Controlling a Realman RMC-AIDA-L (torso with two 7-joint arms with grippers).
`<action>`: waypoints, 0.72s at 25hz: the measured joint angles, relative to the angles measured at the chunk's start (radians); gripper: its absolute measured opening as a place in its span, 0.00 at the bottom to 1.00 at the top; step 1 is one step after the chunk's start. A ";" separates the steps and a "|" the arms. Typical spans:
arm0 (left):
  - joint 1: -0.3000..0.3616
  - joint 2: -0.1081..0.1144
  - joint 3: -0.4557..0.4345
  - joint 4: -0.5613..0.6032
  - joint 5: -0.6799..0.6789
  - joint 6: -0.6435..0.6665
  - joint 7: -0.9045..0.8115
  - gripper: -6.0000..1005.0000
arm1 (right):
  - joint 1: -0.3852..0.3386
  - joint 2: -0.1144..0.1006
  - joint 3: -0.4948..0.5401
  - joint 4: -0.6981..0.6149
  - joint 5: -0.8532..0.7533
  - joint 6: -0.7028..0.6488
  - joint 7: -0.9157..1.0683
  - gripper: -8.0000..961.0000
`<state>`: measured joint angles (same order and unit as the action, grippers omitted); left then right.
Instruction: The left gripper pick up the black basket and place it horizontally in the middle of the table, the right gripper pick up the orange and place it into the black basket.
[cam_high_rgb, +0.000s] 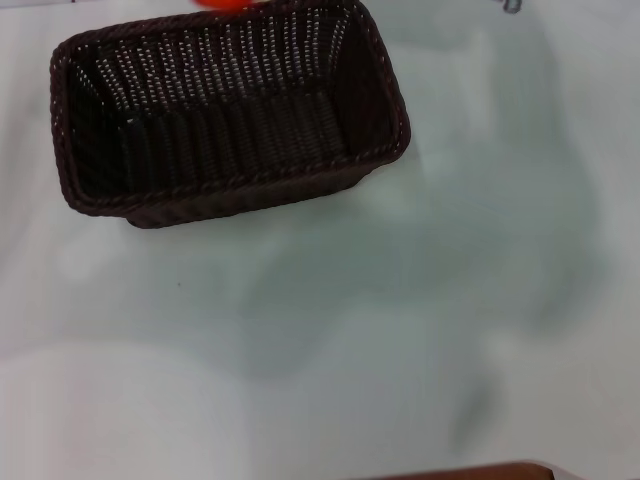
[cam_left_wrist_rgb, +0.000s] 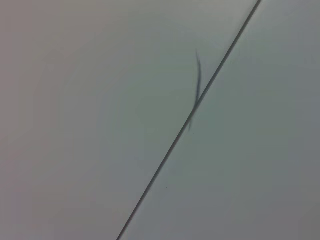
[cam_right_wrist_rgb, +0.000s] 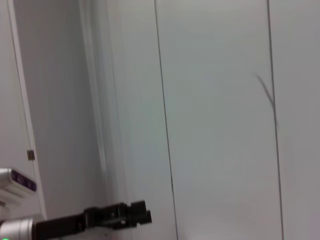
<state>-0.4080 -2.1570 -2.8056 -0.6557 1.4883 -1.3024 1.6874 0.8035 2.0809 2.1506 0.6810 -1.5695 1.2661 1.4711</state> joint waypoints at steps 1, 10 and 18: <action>0.000 0.000 0.000 0.000 0.000 0.000 0.000 0.88 | 0.001 0.001 -0.008 -0.006 0.002 -0.011 -0.002 0.16; 0.001 0.000 0.000 0.001 0.000 0.000 0.001 0.88 | -0.025 0.003 -0.012 -0.020 0.061 -0.023 -0.029 0.42; 0.025 -0.004 0.000 0.028 -0.105 -0.013 0.061 0.87 | -0.164 0.005 -0.005 -0.195 0.678 -0.023 -0.465 0.74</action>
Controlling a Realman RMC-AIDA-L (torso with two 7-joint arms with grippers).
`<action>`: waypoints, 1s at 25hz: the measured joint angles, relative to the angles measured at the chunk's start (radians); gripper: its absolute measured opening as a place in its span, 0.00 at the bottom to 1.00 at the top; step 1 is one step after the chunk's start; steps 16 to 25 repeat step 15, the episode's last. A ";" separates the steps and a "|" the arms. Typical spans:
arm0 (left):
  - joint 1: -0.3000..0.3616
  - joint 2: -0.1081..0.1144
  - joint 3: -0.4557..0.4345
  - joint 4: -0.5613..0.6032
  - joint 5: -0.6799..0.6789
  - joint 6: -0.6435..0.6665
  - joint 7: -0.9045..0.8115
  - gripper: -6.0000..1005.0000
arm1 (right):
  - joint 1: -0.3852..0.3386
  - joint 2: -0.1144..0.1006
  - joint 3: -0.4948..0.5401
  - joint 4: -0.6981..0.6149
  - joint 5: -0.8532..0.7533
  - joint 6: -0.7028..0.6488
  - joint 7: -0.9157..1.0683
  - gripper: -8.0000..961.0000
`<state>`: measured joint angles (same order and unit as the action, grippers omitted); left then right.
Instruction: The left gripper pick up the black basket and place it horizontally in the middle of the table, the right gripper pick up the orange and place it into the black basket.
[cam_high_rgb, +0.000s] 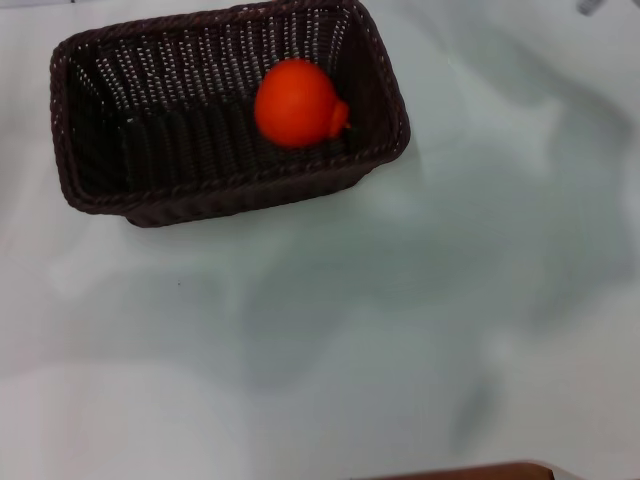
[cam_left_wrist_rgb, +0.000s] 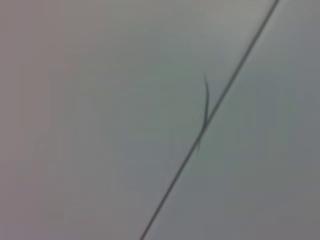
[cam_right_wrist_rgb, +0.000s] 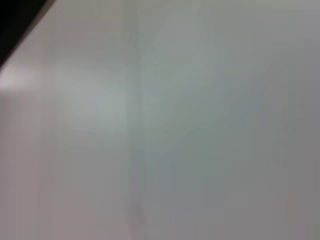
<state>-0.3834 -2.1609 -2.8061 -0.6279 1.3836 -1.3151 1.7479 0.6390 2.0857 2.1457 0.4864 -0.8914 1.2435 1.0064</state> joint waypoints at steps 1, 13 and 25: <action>0.007 0.000 -0.001 0.020 -0.035 -0.013 0.037 0.87 | -0.011 0.000 0.000 -0.050 0.100 0.005 -0.071 0.79; 0.018 -0.004 -0.068 0.353 -0.431 -0.192 0.758 0.87 | -0.091 0.003 0.001 -0.279 0.612 0.062 -0.446 0.98; 0.016 -0.003 -0.068 0.358 -0.433 -0.190 0.764 0.87 | -0.096 0.004 0.003 -0.284 0.618 0.062 -0.450 0.98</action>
